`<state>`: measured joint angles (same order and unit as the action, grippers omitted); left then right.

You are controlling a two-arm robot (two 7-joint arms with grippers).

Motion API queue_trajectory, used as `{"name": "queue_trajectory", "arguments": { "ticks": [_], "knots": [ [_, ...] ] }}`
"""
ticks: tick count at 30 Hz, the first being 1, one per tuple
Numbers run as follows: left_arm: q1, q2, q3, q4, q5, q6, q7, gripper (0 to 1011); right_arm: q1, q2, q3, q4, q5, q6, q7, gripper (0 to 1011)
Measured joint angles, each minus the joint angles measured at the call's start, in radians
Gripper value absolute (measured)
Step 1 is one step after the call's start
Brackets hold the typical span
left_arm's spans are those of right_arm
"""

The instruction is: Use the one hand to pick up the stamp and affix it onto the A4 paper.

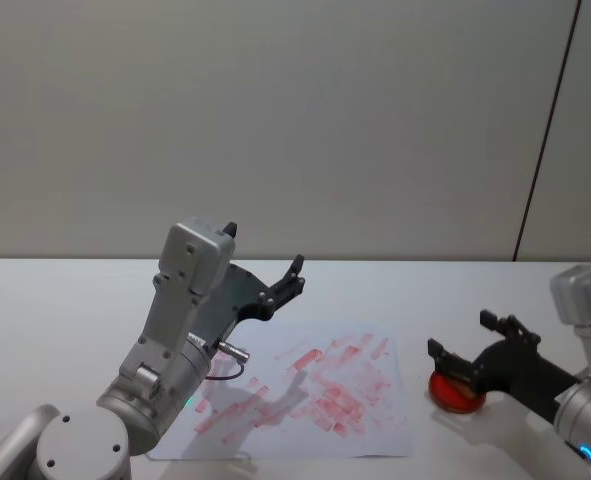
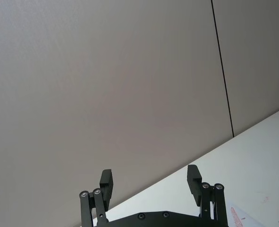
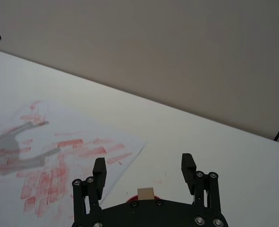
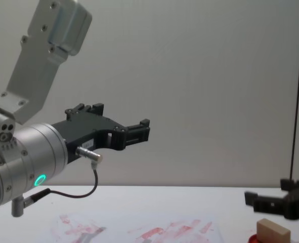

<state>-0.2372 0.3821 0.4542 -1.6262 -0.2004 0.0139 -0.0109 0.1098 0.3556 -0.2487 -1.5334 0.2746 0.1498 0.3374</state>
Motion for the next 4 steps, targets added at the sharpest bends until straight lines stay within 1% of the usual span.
{"name": "queue_trajectory", "arguments": {
  "ticks": [2, 4],
  "knots": [
    [0.0, 0.0, 0.0, 0.0, 0.0, 0.0, 0.0, 1003, -0.001, -0.001, 0.002, -0.015, 0.009, -0.005, -0.008, 999],
    [0.0, 0.0, 0.0, 0.0, 0.0, 0.0, 0.0, 1002, -0.001, -0.001, 0.002, -0.023, 0.014, -0.008, -0.013, 1001]
  ]
}}
